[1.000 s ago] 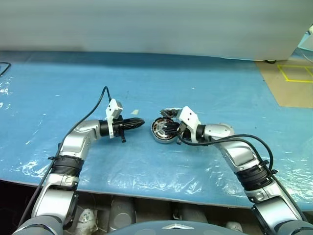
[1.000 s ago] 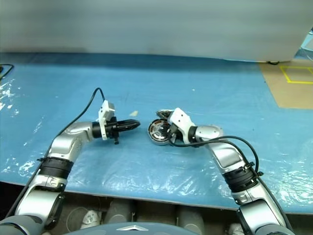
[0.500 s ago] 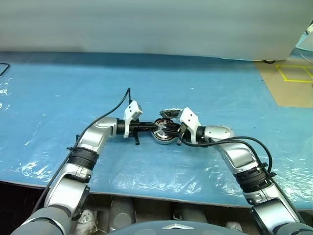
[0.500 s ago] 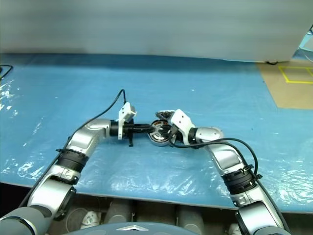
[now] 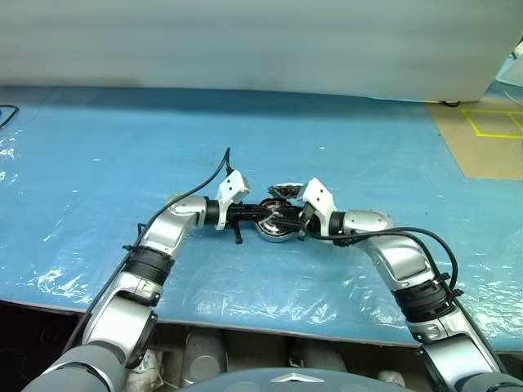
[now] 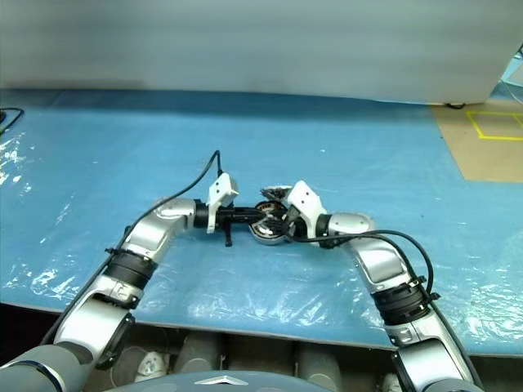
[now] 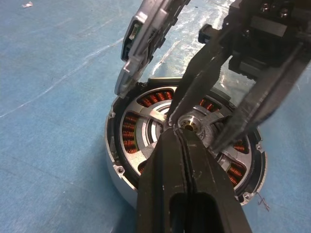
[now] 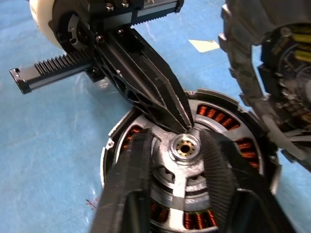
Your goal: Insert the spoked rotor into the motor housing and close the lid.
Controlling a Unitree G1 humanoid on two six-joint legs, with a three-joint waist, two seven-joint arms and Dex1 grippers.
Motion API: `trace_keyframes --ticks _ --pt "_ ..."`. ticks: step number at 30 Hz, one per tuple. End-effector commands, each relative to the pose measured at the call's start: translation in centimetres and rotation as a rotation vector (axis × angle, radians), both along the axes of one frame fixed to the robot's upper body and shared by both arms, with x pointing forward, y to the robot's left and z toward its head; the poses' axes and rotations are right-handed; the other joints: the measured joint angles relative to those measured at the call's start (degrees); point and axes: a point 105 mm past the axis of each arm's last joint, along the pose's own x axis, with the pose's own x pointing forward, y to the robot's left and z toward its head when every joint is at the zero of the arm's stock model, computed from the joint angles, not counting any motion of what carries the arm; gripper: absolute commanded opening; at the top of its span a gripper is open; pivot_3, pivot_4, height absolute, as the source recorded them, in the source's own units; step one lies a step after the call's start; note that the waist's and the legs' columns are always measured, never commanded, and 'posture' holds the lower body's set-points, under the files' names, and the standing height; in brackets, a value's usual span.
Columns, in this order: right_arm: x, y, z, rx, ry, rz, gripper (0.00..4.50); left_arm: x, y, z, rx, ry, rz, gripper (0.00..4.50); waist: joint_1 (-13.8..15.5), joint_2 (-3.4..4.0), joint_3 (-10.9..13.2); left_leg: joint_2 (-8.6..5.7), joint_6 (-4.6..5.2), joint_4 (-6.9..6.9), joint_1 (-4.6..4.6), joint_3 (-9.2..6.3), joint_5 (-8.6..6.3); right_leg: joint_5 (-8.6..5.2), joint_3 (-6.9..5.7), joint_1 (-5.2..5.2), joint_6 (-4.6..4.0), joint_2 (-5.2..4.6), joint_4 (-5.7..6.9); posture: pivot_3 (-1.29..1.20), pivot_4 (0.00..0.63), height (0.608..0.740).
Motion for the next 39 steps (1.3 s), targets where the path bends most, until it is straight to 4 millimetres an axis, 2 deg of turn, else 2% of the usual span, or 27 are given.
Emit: trace_keyframes --ticks 1,2,8,13,17,22,26,28,30,34,39 --pt "0.0 0.1 2.7 0.112 -0.038 0.011 2.57 -1.0 -0.6 -1.2 0.024 0.048 -0.037 0.00 0.1 0.00 0.0 0.00 0.00 -0.01 -0.01 0.00 0.00 0.00 0.00 -0.01 0.00 0.00 -0.01 0.00 0.150 0.740" --pt "-0.1 -0.1 3.1 0.132 -0.043 0.017 2.89 -1.0 -0.6 -1.2 0.024 0.049 -0.037 0.00 0.1 0.00 0.0 0.00 0.00 -0.01 -0.02 0.00 0.00 0.00 0.00 -0.01 0.00 0.00 -0.02 0.00 0.150 0.740" --pt "-1.0 -1.9 4.3 0.135 -0.070 0.030 2.89 -0.9 -0.5 -1.0 0.012 0.049 -0.039 0.00 0.2 0.00 0.0 -0.01 0.02 -0.07 -0.03 0.00 0.01 0.00 -0.01 -0.01 0.00 -0.01 -0.06 0.00 0.150 0.740" --pt "-1.6 -2.9 4.5 0.122 -0.054 0.017 2.89 -0.7 0.1 0.7 -0.057 0.060 -0.044 0.00 0.1 0.01 0.0 -0.01 0.01 -0.11 -0.03 0.00 0.00 0.00 -0.01 -0.04 0.00 0.00 -0.07 0.00 0.150 0.740" --pt "-2.1 -3.8 4.1 0.099 -0.032 0.007 2.89 -0.1 2.1 2.6 -0.089 0.062 -0.029 0.00 0.0 0.01 0.0 0.00 0.02 -0.14 -0.07 0.01 0.01 0.00 -0.01 -0.11 0.00 0.01 -0.09 0.00 0.150 0.740" --pt "-2.2 -4.5 4.4 0.099 -0.026 -0.008 2.89 0.4 4.8 3.6 -0.071 0.065 0.009 0.00 -0.1 0.03 0.0 0.00 0.00 -0.18 -0.10 0.03 0.00 0.00 0.01 -0.20 0.00 0.03 -0.08 0.00 0.150 0.740" --pt "-2.2 -5.1 4.3 0.085 -0.021 -0.028 2.89 2.9 6.1 4.6 -0.088 -0.025 0.121 0.00 0.3 0.03 0.0 -0.02 0.01 -0.16 -0.17 0.03 0.00 0.00 -0.01 -0.19 0.00 0.00 -0.11 0.00 0.150 0.740" --pt "-2.3 -5.4 4.2 0.079 -0.016 -0.040 2.89 4.9 6.0 5.0 -0.096 -0.110 0.210 0.00 0.4 0.03 0.0 -0.04 0.02 -0.13 -0.19 0.02 0.01 0.00 -0.01 -0.18 0.00 0.00 -0.11 0.00 0.150 0.740" --pt "-2.4 -5.6 4.1 0.085 -0.013 -0.052 2.89 5.9 5.1 5.3 -0.111 -0.156 0.227 0.00 0.4 0.01 0.0 -0.04 0.04 -0.05 -0.23 0.00 0.02 0.00 -0.01 -0.17 0.01 0.00 -0.13 0.00 0.150 0.740" --pt "-3.0 -6.0 3.8 0.088 0.010 -0.074 2.03 6.9 1.8 6.6 -0.197 -0.176 0.185 0.00 0.4 -0.01 0.1 -0.05 0.13 -0.05 -0.28 -0.07 0.08 0.02 -0.04 -0.17 0.04 0.00 -0.12 0.00 0.150 0.740" --pt "-3.3 -6.6 3.6 0.070 0.010 -0.111 0.24 6.8 -2.4 8.5 -0.289 -0.164 0.073 0.00 0.3 -0.06 0.1 -0.06 0.14 -0.06 -0.35 -0.18 0.09 0.14 -0.14 -0.18 0.24 0.00 -0.12 0.00 0.150 0.740"
